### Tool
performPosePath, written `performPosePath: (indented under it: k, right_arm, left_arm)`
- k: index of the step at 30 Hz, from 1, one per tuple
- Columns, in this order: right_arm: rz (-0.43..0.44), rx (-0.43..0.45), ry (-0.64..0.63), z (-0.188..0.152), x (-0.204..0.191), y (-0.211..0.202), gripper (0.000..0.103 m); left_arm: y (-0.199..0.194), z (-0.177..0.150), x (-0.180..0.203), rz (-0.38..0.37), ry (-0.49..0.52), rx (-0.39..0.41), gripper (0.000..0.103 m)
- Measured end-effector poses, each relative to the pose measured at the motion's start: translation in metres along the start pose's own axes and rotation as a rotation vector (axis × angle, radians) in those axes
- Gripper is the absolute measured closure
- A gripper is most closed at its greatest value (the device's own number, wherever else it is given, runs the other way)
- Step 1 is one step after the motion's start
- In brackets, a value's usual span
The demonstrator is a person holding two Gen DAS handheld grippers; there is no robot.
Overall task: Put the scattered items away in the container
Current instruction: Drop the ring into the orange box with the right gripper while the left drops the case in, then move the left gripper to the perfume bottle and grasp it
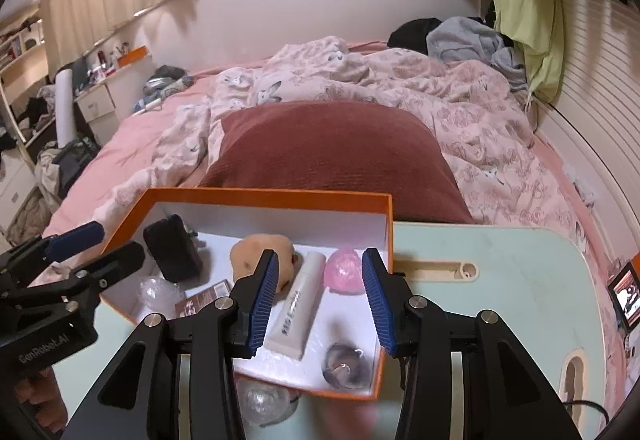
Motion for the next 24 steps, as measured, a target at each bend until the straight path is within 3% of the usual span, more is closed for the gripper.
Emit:
performPosePath:
  k: [4, 10, 16, 24]
  right_arm:
    - [0.01, 0.004, -0.016, -0.012, 0.0, -0.019, 0.06]
    - [0.001, -0.025, -0.097, -0.052, -0.001, -0.053, 0.052]
    - [-0.002, -0.068, -0.141, -0.104, 0.011, -0.078, 0.052]
    - [-0.093, -0.109, -0.074, -0.136, 0.045, -0.075, 0.052]
  left_arm:
    - [-0.014, -0.009, 0.005, -0.023, -0.003, 0.0, 0.036]
    - [-0.039, -0.035, 0.029, -0.024, 0.049, -0.027, 0.036]
    - [-0.051, -0.084, 0.06, -0.06, 0.05, -0.071, 0.036]
    - [-0.042, -0.14, 0.063, 0.032, 0.007, -0.145, 0.036]
Point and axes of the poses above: each gripper's, at about its wrist camera, not at the fingertips, and y roughly the way its jaws point, x to its right, z to its top, the point moved 8 cm from there along y, roughly the way its jaws point, and after that the axes turned 12 degrees about y, right-handed, at the moved point
